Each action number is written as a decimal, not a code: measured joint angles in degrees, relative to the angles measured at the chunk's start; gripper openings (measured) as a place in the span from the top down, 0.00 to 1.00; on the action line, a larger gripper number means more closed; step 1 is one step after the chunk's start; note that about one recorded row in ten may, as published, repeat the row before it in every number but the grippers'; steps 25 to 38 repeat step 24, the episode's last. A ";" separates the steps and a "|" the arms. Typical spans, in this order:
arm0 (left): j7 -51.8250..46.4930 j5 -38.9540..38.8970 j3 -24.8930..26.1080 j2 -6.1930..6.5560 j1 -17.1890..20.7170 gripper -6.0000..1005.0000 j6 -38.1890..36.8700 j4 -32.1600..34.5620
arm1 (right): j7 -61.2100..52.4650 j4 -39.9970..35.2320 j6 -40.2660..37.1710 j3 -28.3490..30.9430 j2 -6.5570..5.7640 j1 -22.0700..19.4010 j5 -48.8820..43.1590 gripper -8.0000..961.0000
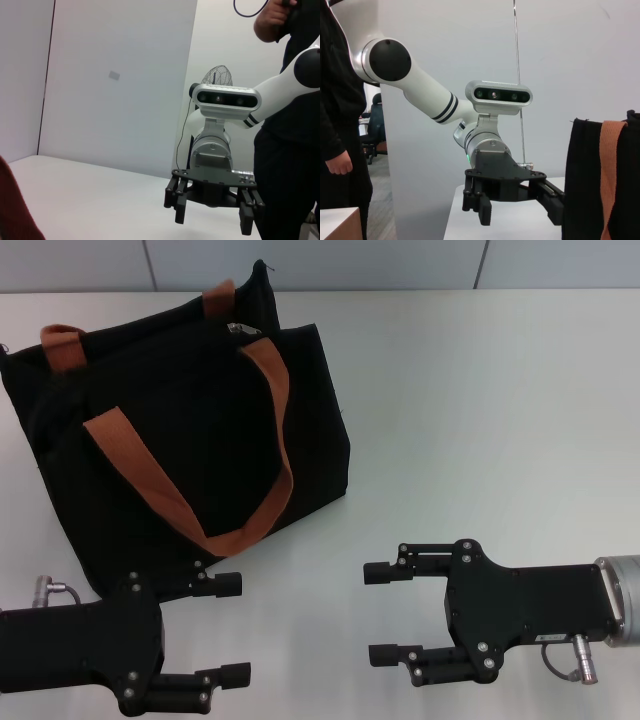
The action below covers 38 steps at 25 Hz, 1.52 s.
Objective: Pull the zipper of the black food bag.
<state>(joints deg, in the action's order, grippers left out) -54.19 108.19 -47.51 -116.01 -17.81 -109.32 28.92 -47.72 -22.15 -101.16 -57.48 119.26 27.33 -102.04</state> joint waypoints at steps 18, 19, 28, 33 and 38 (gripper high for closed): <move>-0.04 0.00 -0.20 0.08 0.14 0.19 0.00 0.00 | 0.00 0.00 0.00 0.00 0.00 0.00 0.03 0.27; -0.04 0.00 -0.20 0.08 0.14 0.19 0.00 0.00 | 0.00 0.00 0.00 0.00 0.00 0.00 0.04 0.27; -0.04 0.00 -0.22 0.09 0.14 0.19 0.00 0.00 | 0.00 0.00 0.00 0.00 0.00 0.00 0.07 0.27; -0.04 0.00 -0.22 0.09 0.14 0.19 0.00 0.00 | 0.00 0.00 0.00 0.00 0.00 0.00 0.07 0.27; -0.04 0.00 -0.22 0.09 0.14 0.19 0.00 0.00 | 0.00 0.00 0.00 0.00 0.00 0.00 0.07 0.27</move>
